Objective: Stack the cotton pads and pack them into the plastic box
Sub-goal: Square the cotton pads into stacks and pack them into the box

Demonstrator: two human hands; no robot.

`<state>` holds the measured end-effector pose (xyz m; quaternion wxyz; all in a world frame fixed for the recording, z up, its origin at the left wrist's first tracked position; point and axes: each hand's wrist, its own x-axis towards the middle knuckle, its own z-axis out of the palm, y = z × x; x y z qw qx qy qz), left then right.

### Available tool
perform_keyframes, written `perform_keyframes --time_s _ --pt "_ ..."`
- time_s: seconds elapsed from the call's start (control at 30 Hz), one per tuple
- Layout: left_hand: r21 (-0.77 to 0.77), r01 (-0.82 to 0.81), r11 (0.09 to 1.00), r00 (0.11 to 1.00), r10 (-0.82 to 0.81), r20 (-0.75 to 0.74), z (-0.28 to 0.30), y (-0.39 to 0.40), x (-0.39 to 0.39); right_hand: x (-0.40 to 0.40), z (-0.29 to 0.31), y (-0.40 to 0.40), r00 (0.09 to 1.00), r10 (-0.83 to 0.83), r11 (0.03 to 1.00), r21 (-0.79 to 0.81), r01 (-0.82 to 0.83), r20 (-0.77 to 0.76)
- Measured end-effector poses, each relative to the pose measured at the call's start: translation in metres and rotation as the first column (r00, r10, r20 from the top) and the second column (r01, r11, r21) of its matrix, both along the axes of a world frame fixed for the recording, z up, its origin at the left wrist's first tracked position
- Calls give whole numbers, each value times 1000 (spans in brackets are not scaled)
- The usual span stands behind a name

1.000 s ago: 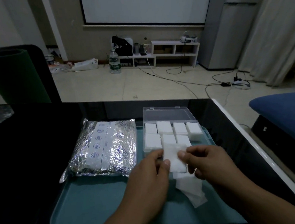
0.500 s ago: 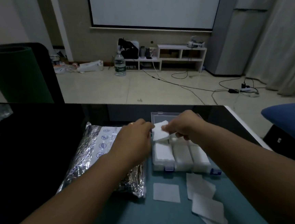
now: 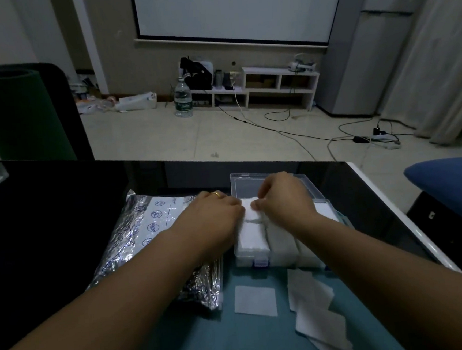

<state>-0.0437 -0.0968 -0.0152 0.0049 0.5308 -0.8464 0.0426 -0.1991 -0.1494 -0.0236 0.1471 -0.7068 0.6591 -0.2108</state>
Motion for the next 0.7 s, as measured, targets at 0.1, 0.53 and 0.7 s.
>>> perform_keyframes --time_s 0.1,0.53,0.7 --pt "10 47 999 998 -47 31 4 -3 -5 -6 -1 8 986 107 993 -42 -113 -127" --pt "89 124 988 987 -132 87 -3 -12 -5 -21 -3 7 970 221 975 28 -219 -100" --pt "41 148 988 988 -150 42 -5 -9 -13 -31 1 12 948 287 958 21 -287 -141"
